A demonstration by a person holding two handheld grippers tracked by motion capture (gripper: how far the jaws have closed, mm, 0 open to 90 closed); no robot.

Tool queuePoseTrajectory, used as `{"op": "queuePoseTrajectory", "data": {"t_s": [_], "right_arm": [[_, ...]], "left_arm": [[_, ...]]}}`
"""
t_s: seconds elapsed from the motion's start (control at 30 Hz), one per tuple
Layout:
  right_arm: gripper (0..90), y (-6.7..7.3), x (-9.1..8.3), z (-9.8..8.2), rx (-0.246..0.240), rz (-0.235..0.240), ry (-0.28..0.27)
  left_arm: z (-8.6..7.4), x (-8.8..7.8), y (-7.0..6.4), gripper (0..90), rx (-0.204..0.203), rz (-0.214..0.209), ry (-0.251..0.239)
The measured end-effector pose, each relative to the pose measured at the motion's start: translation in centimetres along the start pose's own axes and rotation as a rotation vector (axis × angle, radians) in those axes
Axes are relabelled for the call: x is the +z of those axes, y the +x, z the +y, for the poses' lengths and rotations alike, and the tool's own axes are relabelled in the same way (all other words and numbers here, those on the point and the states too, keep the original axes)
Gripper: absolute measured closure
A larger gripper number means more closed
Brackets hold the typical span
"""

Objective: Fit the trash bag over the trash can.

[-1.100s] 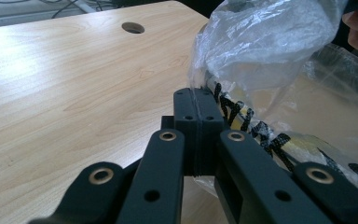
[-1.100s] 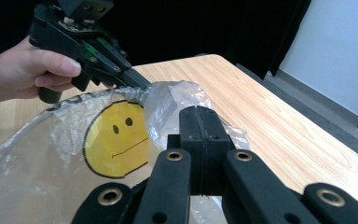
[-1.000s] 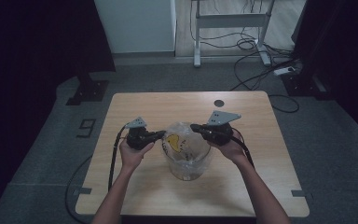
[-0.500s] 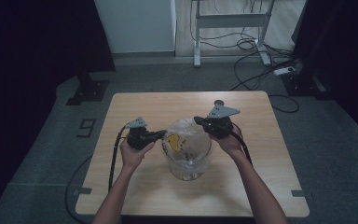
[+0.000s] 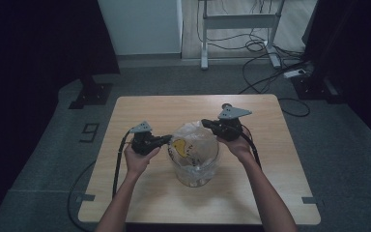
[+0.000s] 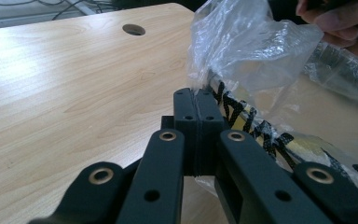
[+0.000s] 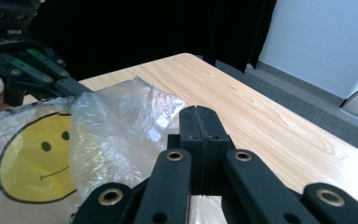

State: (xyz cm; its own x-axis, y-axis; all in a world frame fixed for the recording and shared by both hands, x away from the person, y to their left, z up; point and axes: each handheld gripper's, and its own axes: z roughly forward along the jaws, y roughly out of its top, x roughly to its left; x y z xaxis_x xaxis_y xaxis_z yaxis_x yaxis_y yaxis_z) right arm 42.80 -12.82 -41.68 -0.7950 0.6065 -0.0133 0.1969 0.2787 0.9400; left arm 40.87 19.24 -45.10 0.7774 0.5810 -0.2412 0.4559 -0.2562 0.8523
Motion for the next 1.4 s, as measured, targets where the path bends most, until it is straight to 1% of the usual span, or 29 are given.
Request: {"op": "queuePoseTrajectory", "data": {"t_s": [0.13, 0.17, 0.2, 0.33, 0.5, 0.57, 0.67, 0.7, 0.73, 0.8, 0.93, 1.03, 1.13, 1.17, 1.2, 1.33, 1.4], "right_arm": [[89.6, -0.8, 0.5, -0.6, 0.034, 0.010, 0.008], [89.6, -0.8, 0.5, -0.6, 0.034, 0.010, 0.008], [89.6, -1.0, 0.6, -0.8, 0.048, 0.026, -0.008], [89.6, -1.1, 0.6, -0.8, 0.035, 0.034, -0.008], [89.6, -1.5, 0.6, -1.0, 0.033, 0.051, -0.006], [89.6, -2.1, 0.7, -1.4, 0.028, 0.082, -0.008], [89.7, -2.5, 1.0, -2.0, 0.031, 0.113, -0.011], [89.7, -2.5, 1.0, -2.0, 0.031, 0.113, -0.011], [89.7, -2.6, 1.2, -2.5, 0.029, 0.130, -0.008], [89.7, -2.6, 1.4, -2.8, 0.032, 0.140, -0.008], [89.8, -2.7, 1.3, -3.0, 0.046, 0.149, -0.018], [89.7, -2.9, 1.3, -3.0, 0.047, 0.146, -0.017], [89.7, -3.3, 1.3, -3.3, 0.073, 0.156, -0.024], [89.7, -3.3, 1.3, -3.3, 0.073, 0.156, -0.024], [89.7, -3.5, 1.4, -3.5, 0.087, 0.170, -0.025], [89.8, -4.0, 1.5, -4.0, 0.120, 0.194, -0.040], [89.8, -4.1, 1.6, -4.2, 0.124, 0.196, -0.035]], "left_arm": [[0.1, 0.1, 0.0, 89.6, 0.002, 0.000, 0.001], [0.1, 0.1, 0.0, 89.6, 0.002, 0.000, 0.001], [0.1, 0.0, 0.1, 89.6, 0.002, -0.003, 0.002], [0.0, 0.1, 0.3, 89.6, 0.000, -0.006, 0.005], [0.0, 0.2, 0.3, 89.5, -0.001, -0.010, 0.005], [0.1, 0.3, 0.3, 89.4, -0.001, -0.015, 0.004], [0.1, 0.3, 0.3, 89.4, 0.005, -0.017, 0.005], [0.1, 0.3, 0.3, 89.4, 0.005, -0.017, 0.005], [0.0, 0.3, 0.4, 89.3, 0.005, -0.019, 0.006], [0.0, 0.3, 0.4, 89.2, 0.005, -0.020, 0.006], [0.0, 0.3, 0.3, 89.2, 0.006, -0.020, 0.009], [0.0, 0.3, 0.3, 88.9, 0.007, -0.019, 0.011], [0.1, 0.3, 0.3, 88.9, 0.006, -0.020, 0.010], [0.1, 0.3, 0.3, 88.9, 0.006, -0.020, 0.010], [0.1, 0.3, 0.3, 88.9, 0.007, -0.020, 0.011], [0.1, 0.3, 0.3, 89.2, 0.005, -0.025, 0.010], [0.0, 0.3, 0.4, 89.3, 0.007, -0.026, 0.010]]}}
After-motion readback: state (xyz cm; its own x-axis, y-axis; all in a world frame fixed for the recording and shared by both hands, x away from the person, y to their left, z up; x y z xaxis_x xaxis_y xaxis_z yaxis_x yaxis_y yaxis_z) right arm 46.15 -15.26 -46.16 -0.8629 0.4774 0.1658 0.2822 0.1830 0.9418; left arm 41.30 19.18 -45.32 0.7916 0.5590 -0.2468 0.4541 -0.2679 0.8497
